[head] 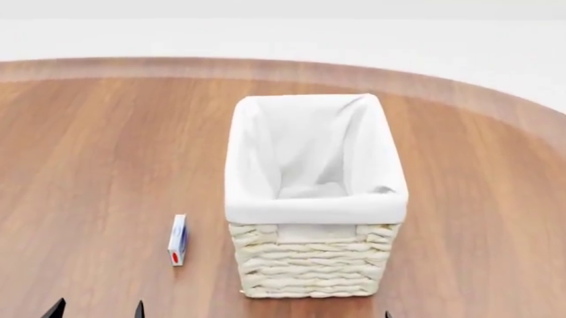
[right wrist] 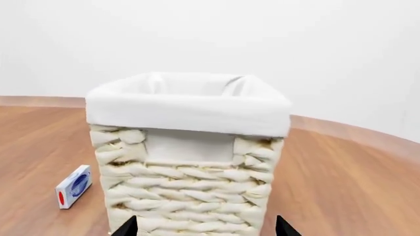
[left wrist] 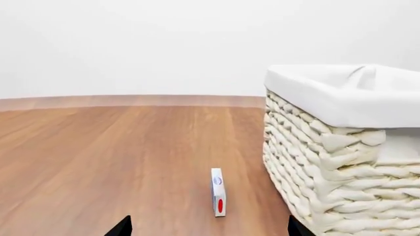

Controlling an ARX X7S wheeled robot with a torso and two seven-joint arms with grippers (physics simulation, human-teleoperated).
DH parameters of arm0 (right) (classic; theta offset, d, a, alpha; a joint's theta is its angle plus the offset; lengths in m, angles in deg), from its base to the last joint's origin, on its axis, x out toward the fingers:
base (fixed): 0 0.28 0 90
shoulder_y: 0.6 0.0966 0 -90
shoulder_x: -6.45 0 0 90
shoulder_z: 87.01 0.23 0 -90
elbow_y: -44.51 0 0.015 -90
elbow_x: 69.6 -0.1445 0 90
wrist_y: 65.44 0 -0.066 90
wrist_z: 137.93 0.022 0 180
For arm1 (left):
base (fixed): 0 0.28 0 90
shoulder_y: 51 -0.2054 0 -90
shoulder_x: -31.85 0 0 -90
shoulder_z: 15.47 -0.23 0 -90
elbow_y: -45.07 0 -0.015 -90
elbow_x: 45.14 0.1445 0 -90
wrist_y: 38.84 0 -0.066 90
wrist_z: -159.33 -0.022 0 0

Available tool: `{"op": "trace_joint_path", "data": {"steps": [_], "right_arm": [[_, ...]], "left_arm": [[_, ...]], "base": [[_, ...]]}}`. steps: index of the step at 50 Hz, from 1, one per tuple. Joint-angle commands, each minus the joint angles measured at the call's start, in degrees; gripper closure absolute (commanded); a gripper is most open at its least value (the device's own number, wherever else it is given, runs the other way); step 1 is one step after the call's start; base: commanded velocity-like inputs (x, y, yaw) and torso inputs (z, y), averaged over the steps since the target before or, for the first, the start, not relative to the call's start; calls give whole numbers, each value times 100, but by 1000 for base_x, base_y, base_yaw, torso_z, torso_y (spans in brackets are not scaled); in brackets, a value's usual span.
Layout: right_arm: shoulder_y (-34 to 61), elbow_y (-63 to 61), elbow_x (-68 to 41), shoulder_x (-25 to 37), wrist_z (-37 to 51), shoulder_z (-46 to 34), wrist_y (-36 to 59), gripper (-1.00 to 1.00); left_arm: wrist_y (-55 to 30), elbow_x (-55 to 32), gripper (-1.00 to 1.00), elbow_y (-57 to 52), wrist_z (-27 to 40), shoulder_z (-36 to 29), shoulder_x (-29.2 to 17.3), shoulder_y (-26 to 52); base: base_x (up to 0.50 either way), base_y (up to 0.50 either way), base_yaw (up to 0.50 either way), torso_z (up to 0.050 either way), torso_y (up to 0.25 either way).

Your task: Pick up the cream cheese box, and put it in the basket.

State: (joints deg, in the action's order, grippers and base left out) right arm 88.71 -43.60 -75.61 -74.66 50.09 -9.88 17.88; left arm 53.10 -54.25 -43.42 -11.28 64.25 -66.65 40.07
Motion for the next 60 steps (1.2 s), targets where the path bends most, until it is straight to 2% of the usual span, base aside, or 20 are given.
{"op": "trace_joint_path", "data": {"steps": [1, 30, 60], "right_arm": [[21, 45, -35, 27, 35, -49, -29, -100], [58, 47, -123, 103, 141, -147, 39, -100], [134, 104, -274, 151, 224, -228, 190, -100]], "left_arm": [[15, -22, -100, 18, 49, -53, -32, 7], [51, -102, -100, 23, 152, -145, -116, 24], [149, -154, -100, 121, 249, -236, -173, 66]], "base": [[156, 0, 0, 0, 0], [135, 0, 0, 0, 0], [0, -68, 0, 0, 0]]}}
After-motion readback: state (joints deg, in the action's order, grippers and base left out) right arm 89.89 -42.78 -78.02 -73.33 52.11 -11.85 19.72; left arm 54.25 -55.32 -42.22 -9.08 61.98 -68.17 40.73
